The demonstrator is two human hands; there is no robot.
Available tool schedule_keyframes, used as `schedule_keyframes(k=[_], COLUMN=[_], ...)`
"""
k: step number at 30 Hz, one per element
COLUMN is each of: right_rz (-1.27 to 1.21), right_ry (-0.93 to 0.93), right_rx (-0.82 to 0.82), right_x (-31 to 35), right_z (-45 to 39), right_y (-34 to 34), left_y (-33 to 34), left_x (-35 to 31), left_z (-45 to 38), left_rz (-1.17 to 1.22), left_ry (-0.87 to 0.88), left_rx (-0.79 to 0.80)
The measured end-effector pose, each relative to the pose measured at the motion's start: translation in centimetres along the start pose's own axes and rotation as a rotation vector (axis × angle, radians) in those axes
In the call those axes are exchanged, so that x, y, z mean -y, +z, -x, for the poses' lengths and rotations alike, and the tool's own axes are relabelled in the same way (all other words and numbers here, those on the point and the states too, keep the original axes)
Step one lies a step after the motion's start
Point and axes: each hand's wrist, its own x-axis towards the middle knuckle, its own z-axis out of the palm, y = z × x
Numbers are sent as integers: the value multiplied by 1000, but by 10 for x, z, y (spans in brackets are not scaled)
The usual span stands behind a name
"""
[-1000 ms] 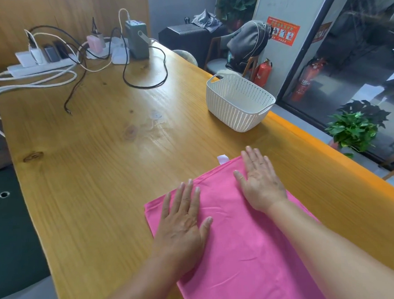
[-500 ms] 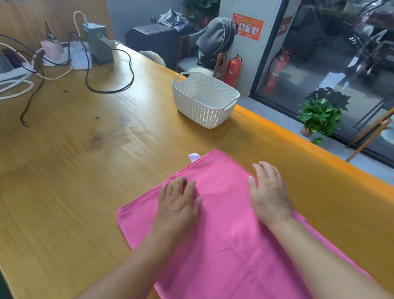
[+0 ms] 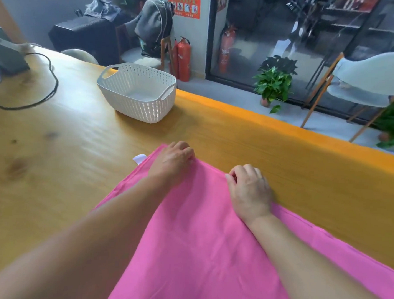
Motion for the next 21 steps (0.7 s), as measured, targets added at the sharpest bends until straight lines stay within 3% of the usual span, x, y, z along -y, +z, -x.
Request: schedule_keyframes(k=[7, 12, 15, 21], right_rz=[13, -42, -31, 97], right_ry=[55, 109, 169, 107], right_rx=[-104, -66, -13, 231], right_x=[25, 41, 20, -49], right_z=[12, 73, 100, 110], right_y=[-18, -34, -36, -58], left_y=[8, 29, 39, 48], left_x=[-49, -98, -120, -125], left_z=[41, 78, 92, 95], left_rz=[48, 123, 108, -92], left_ry=[-120, -63, -10, 0], left_rx=[-339, -138, -43, 157])
